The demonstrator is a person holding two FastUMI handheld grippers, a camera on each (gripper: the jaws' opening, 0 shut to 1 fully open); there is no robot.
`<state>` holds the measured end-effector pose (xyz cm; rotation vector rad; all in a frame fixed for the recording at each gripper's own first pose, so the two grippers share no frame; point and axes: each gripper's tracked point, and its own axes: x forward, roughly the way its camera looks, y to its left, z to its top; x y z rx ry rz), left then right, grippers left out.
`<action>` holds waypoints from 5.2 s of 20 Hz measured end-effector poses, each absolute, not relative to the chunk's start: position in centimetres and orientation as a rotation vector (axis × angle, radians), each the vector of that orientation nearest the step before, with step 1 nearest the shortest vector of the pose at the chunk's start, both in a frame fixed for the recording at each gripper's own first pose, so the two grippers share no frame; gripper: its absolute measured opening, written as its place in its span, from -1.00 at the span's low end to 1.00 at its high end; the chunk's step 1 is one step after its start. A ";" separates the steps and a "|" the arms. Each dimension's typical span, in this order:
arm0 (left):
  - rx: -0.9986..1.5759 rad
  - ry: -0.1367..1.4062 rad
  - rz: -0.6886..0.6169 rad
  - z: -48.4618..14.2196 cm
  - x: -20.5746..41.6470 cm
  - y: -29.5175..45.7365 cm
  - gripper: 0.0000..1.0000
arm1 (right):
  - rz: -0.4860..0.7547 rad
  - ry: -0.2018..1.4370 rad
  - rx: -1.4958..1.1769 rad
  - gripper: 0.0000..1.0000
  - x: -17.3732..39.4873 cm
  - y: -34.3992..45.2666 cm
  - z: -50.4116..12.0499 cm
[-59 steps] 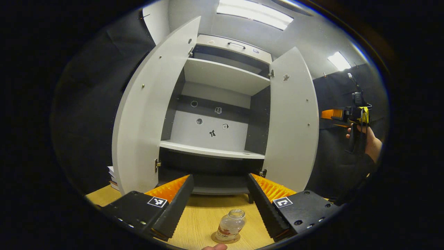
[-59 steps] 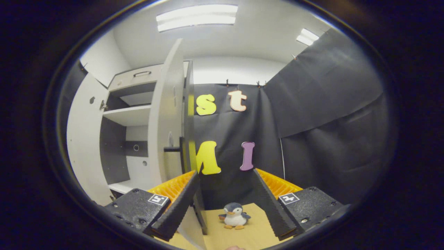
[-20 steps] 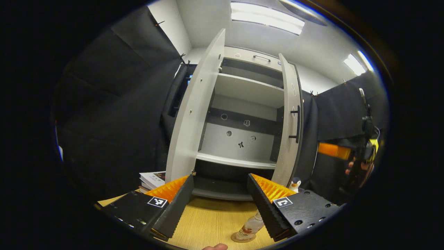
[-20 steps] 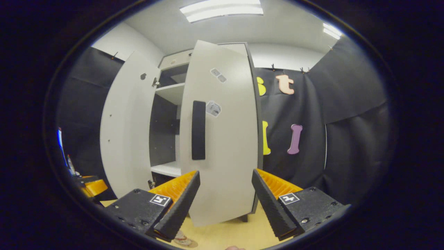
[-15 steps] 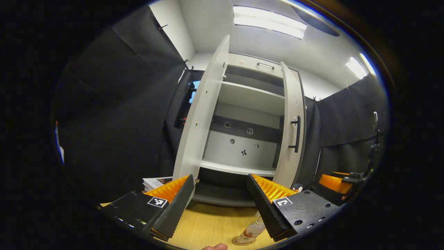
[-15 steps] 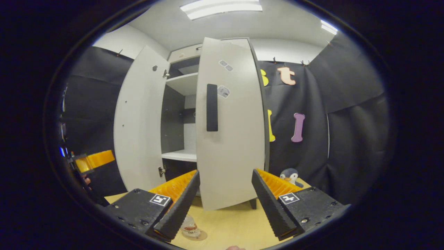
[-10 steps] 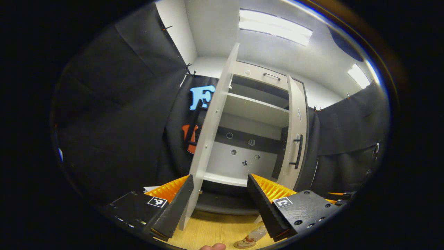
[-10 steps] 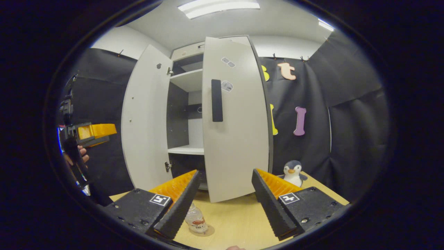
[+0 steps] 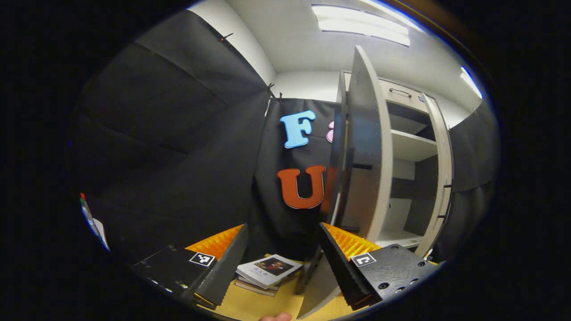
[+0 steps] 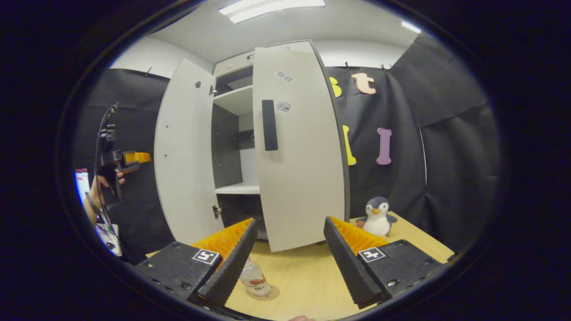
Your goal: Grasp the bottle in the cabinet with the left hand and place it on the coaster, then close the right door with the right hand and the left door with the left hand.
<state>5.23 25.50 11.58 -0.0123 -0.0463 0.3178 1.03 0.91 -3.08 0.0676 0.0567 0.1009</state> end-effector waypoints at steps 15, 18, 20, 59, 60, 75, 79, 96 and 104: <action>-0.097 -0.085 0.310 12.5 8.5 23.5 0.87 | 0.100 0.065 0.083 0.97 2.2 1.1 -3.5; -0.096 -0.082 0.269 12.3 8.8 21.4 0.91 | 0.096 0.077 0.072 0.96 2.2 0.7 -3.8; -0.102 -0.090 0.252 12.1 9.0 19.9 0.87 | 0.085 0.073 0.070 0.97 2.0 0.2 -3.4; -0.007 0.166 0.100 -8.3 -3.5 5.0 0.90 | 0.064 0.109 0.088 0.96 -0.4 2.0 -6.1; 0.002 0.162 0.091 -8.3 -3.4 4.8 0.90 | 0.065 0.111 0.092 0.96 -0.4 2.0 -6.1; 0.064 0.139 0.009 -7.3 -2.5 2.6 0.89 | 0.061 0.097 0.113 0.96 -0.6 2.0 -5.5; 0.057 0.138 0.017 -7.3 -2.4 2.8 0.89 | 0.060 0.101 0.124 0.97 -0.4 1.8 -5.6; 0.040 0.143 0.024 -7.5 -2.1 3.1 0.89 | 0.069 0.109 0.110 0.97 0.0 2.3 -5.8; 0.043 0.139 0.026 -7.4 -1.8 3.2 0.89 | 0.065 0.106 0.109 0.97 0.1 2.2 -5.6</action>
